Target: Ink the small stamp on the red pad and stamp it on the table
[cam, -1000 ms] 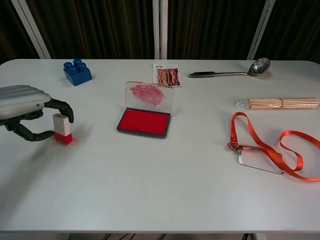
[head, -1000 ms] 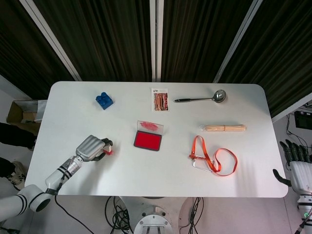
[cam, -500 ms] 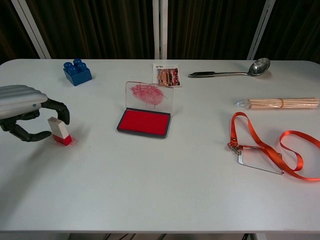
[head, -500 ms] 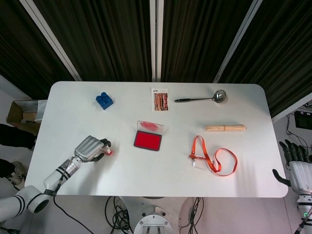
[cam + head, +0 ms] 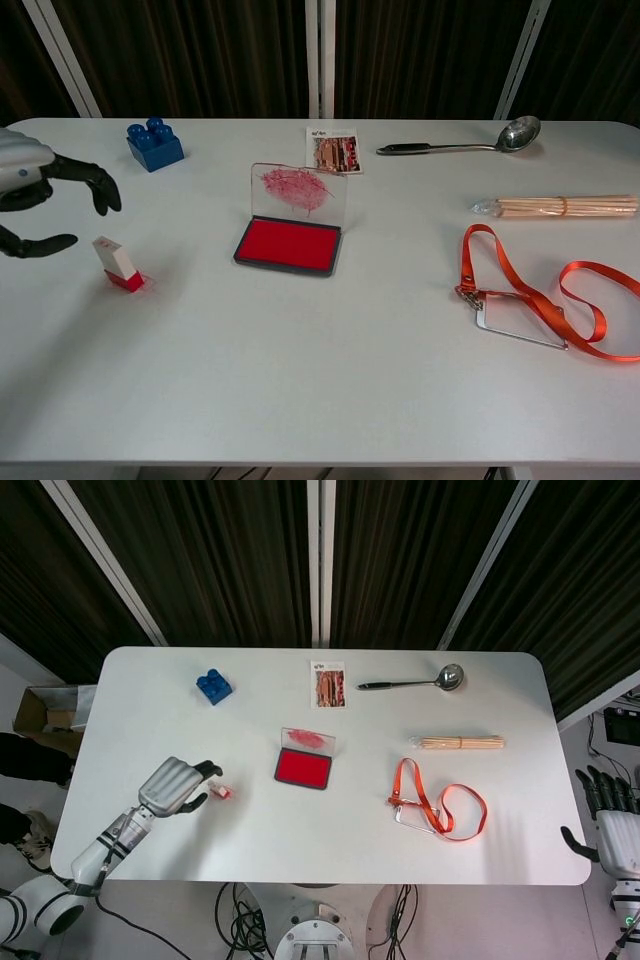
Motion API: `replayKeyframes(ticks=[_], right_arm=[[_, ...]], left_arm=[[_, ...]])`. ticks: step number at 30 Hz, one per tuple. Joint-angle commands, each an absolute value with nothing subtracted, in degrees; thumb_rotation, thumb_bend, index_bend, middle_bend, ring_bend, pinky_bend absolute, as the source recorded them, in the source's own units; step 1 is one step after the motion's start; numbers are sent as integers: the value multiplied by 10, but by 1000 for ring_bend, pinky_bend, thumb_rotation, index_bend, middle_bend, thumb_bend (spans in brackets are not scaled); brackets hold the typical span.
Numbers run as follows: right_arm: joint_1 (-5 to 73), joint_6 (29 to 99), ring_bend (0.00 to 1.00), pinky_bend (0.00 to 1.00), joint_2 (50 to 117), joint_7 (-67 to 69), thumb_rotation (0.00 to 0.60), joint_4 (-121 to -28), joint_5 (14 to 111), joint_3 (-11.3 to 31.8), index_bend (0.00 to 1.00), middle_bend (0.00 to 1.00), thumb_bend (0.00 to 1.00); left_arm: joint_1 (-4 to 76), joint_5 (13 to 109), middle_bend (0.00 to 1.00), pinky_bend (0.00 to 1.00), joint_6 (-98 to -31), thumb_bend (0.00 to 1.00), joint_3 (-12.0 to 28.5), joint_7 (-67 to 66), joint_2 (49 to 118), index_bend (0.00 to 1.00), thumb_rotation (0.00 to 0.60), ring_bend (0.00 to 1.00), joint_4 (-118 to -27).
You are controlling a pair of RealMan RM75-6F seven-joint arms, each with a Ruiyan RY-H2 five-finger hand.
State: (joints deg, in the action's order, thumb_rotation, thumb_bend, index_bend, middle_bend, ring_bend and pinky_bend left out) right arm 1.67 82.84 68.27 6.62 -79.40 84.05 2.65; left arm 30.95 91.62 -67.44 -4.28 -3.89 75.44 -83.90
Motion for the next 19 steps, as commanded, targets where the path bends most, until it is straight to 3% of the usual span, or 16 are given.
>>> replayKeyframes(ticks=[1,3,5,11,19], right_arm=[[17,828,0,0,682,71,600,-794,839,28,0,0,190],[19,827,0,0,685,77,600,-790,839,30,0,0,190],[20,824,0,0,689,81,600,-784,840,29,0,0,190],[21,824,0,0,693,76,600,-780,845,26,0,0,190],[23,828,0,0,693,64,600,-793,852,24,0,0,190]], left_arm=[[227,924,351,857,-820,304,-34,-122,664,304,591,692,-951],[176,915,221,485,-895,223,-32,-128,667,231,307,330,-930],[129,903,84,201,-944,151,-40,-99,688,157,13,82,-885],[68,871,63,183,-941,126,-68,-29,700,101,0,55,-821],[71,876,63,184,-917,135,-49,-5,708,101,0,56,-804]])
